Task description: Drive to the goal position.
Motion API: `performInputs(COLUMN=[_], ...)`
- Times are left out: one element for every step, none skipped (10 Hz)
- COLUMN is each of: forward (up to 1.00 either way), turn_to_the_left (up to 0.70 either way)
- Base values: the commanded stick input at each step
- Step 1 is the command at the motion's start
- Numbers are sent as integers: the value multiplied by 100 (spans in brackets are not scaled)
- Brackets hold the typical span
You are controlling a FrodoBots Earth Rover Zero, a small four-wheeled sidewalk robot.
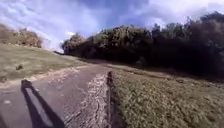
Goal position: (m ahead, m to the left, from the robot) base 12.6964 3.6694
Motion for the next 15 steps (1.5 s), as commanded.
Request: performInputs(forward=[70,70,70,70,70,70,70,70,70,70,70,70,70,70,70], turn_to_the_left=[35,31,26,22,17,13,8,4,0,0,0,0,0,0,0])
